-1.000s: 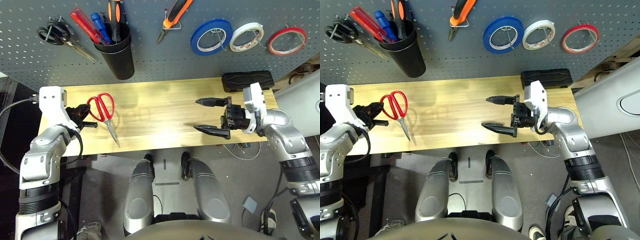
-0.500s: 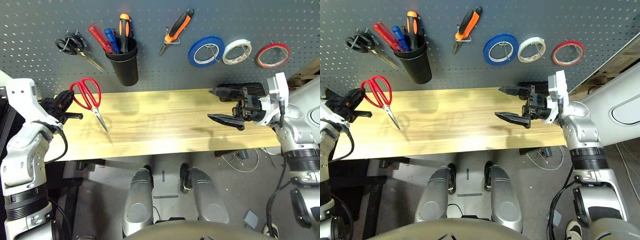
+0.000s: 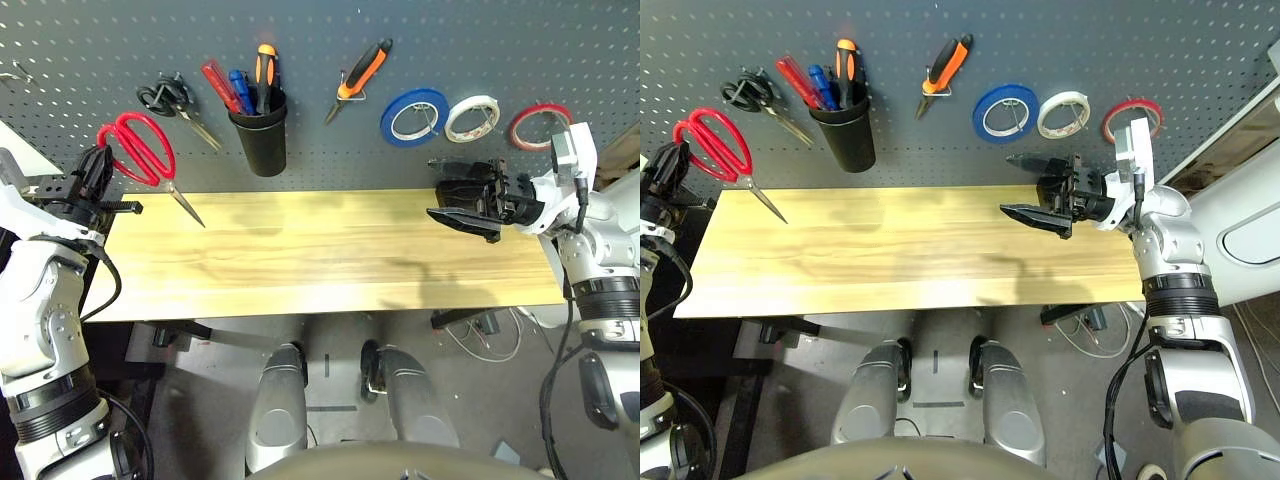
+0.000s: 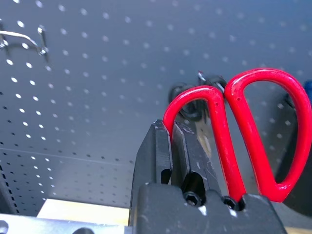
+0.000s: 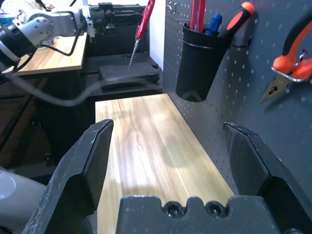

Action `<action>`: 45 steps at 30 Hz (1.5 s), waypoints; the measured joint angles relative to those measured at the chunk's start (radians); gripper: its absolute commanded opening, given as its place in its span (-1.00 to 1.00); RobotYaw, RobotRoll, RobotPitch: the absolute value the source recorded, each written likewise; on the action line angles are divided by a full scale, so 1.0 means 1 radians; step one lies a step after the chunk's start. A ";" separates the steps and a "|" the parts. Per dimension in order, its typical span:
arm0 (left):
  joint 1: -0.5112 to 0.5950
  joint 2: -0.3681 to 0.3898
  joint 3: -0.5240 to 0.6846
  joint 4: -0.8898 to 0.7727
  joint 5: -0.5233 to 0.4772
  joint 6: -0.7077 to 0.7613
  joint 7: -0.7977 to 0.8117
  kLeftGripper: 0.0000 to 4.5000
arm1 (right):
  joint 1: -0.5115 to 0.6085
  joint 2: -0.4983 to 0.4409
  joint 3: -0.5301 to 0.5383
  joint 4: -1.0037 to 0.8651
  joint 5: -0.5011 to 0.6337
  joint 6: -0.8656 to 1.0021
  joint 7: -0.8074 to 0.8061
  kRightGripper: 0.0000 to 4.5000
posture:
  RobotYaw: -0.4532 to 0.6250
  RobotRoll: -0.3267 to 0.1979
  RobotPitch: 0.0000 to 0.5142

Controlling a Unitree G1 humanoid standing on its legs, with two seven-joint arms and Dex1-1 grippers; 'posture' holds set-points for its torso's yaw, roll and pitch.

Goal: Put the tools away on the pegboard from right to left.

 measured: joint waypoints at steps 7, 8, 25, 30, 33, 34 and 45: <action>-0.098 0.000 -0.073 0.133 0.061 -0.049 0.039 -0.99 | 0.022 0.003 -0.002 -0.048 0.002 0.005 -0.021 1.00 | -0.06 0.25 -0.63; -0.107 0.000 -0.081 0.156 0.072 -0.058 0.043 -0.99 | 0.026 0.004 -0.002 -0.060 0.004 0.007 -0.026 1.00 | -0.07 0.25 -0.64; -0.280 -0.026 -0.173 0.458 0.146 -0.179 0.079 -0.40 | 0.068 0.025 -0.001 -0.171 0.021 0.053 -0.083 1.00 | -0.13 0.25 -0.63; -0.269 -0.026 -0.191 0.459 0.158 -0.182 0.075 0.47 | 0.088 0.024 -0.001 -0.184 0.021 0.065 -0.100 1.00 | -0.11 0.25 -0.62; -0.212 -0.021 -0.197 0.460 0.168 -0.183 0.064 0.96 | 0.104 0.033 -0.001 -0.184 0.021 0.066 -0.116 1.00 | -0.11 0.25 -0.61; -0.190 -0.021 -0.204 0.460 0.171 -0.183 0.057 0.99 | 0.110 0.039 -0.002 -0.184 0.020 0.065 -0.124 1.00 | -0.10 0.25 -0.61; 0.072 -0.143 -0.220 0.514 0.201 -0.432 0.045 0.99 | 0.177 0.210 0.006 -0.076 -0.177 -0.120 -0.441 1.00 | -0.13 0.25 -0.62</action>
